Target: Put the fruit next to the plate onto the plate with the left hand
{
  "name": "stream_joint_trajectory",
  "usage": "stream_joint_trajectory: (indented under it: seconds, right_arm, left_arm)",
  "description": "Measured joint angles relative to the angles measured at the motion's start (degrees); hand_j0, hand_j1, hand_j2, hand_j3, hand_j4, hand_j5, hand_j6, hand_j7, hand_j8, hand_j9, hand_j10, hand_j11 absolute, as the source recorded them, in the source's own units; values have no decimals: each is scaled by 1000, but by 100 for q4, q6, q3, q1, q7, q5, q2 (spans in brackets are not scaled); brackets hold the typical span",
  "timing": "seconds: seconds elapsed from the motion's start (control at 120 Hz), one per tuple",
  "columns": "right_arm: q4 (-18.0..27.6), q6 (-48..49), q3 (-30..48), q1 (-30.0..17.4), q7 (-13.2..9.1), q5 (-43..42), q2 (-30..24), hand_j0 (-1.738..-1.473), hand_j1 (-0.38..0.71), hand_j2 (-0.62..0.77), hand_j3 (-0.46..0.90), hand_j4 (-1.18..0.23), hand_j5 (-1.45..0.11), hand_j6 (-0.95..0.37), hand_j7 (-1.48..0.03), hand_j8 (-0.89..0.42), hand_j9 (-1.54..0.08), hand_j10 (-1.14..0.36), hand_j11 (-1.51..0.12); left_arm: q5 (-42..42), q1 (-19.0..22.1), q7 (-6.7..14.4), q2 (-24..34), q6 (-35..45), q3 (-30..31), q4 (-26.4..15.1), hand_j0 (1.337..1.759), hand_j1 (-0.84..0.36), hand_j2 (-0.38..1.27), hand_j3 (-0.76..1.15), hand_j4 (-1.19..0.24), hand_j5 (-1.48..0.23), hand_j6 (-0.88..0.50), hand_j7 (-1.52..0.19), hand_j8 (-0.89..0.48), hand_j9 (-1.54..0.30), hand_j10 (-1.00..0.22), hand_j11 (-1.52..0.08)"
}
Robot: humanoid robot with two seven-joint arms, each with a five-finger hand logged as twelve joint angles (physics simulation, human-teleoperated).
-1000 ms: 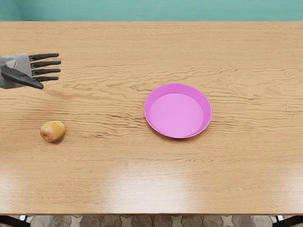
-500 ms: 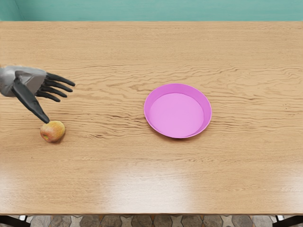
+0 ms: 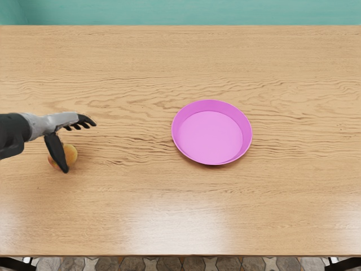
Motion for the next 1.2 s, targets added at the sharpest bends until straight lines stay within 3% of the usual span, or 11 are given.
stream_joint_trajectory:
  seconds: [0.183, 0.342, 0.6, 1.2]
  right_arm:
    - [0, 0, 0, 0, 0, 0, 0, -1658, -349, 0, 0, 0, 0, 0, 0, 0, 0, 0, 0]
    - [0, 0, 0, 0, 0, 0, 0, -1658, -349, 0, 0, 0, 0, 0, 0, 0, 0, 0, 0]
    - [0, 0, 0, 0, 0, 0, 0, -1658, -349, 0, 0, 0, 0, 0, 0, 0, 0, 0, 0]
    - [0, 0, 0, 0, 0, 0, 0, -1658, -349, 0, 0, 0, 0, 0, 0, 0, 0, 0, 0]
  left_arm:
    - [1219, 485, 0, 18, 761, 138, -62, 1658, 122, 42, 0, -199, -251, -201, -250, -201, -250, -199, -250]
    - [1767, 978, 0, -218, 1167, 164, -74, 1658, 119, 44, 0, -203, -255, -205, -254, -204, -254, -202, -254]
    - [2057, 987, 0, -193, 1272, 171, -77, 1658, -38, 74, 0, -334, -426, -336, -426, -336, -426, -333, -425]
    - [2092, 1119, 0, -211, 1539, 174, -45, 1657, -140, 130, 0, -423, -560, -424, -560, -425, -559, -424, -558]
